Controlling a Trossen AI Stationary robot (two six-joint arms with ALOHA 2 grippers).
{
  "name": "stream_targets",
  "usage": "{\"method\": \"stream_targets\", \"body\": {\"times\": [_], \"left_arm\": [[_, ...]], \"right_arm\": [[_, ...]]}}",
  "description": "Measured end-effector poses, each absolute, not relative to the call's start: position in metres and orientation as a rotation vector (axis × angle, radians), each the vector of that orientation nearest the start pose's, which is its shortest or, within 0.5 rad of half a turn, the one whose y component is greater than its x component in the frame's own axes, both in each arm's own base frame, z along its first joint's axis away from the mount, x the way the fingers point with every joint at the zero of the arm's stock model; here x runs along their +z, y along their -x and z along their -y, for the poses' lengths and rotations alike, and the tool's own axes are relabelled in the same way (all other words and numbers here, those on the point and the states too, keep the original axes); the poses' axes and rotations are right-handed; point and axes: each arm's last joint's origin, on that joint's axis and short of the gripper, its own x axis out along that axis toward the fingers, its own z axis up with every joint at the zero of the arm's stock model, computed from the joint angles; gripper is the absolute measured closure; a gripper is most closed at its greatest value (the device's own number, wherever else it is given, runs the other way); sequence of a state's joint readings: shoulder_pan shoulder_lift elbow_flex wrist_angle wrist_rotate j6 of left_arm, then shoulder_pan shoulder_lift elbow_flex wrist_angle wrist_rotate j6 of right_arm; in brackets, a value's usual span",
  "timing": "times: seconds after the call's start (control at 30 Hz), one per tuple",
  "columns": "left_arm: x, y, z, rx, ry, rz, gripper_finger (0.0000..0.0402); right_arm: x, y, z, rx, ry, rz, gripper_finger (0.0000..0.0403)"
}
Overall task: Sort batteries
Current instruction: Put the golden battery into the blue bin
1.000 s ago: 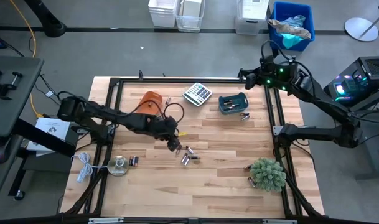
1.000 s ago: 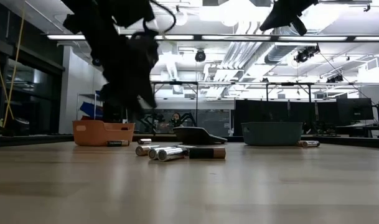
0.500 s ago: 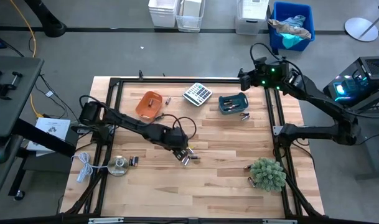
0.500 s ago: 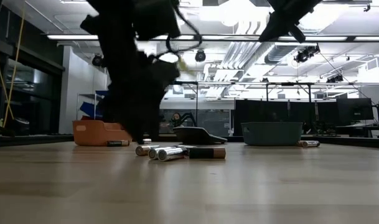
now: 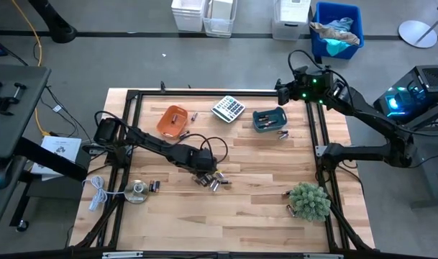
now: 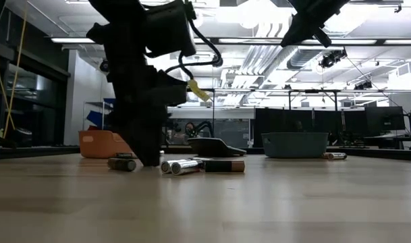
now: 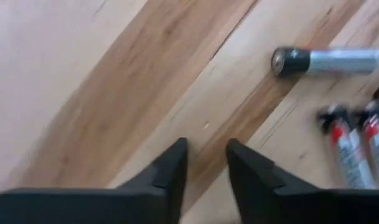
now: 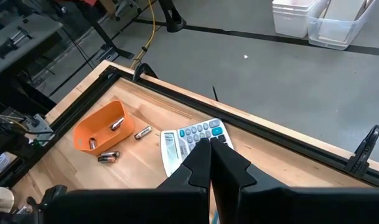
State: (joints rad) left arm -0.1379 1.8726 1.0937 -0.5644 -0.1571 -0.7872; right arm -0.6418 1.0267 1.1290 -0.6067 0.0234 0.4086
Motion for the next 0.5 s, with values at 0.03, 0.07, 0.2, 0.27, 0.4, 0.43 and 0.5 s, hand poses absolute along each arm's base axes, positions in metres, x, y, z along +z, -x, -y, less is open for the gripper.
{"method": "stream_targets", "body": {"times": [0.03,0.07,0.2,0.27,0.4,0.43,0.5], "left_arm": [[0.136,-0.332,0.041,0.499,0.427,-1.238,0.0332],[0.140,-0.330,0.040,0.460,0.371,-1.248,0.0349],[0.180,-0.321,0.026,0.314,0.202,-1.198,0.0382],[0.197,-0.310,0.022,0.230,0.122,-1.224,0.0378],[0.216,-0.281,0.029,-0.019,-0.042,-1.345,0.0337],[0.218,-0.275,0.033,-0.090,-0.073,-1.357,0.0321],[0.214,-0.263,0.045,-0.224,-0.119,-1.381,0.0285]], "right_arm": [[0.367,-0.164,0.124,-0.746,-0.537,-0.354,0.0403],[0.367,-0.164,0.124,-0.748,-0.535,-0.354,0.0403],[0.367,-0.164,0.124,-0.751,-0.534,-0.354,0.0403],[0.367,-0.164,0.124,-0.753,-0.540,-0.352,0.0403],[0.367,-0.164,0.124,-0.751,-0.543,-0.355,0.0403],[0.367,-0.164,0.123,-0.747,-0.544,-0.357,0.0403],[0.366,-0.164,0.123,-0.743,-0.549,-0.368,0.0403]]}}
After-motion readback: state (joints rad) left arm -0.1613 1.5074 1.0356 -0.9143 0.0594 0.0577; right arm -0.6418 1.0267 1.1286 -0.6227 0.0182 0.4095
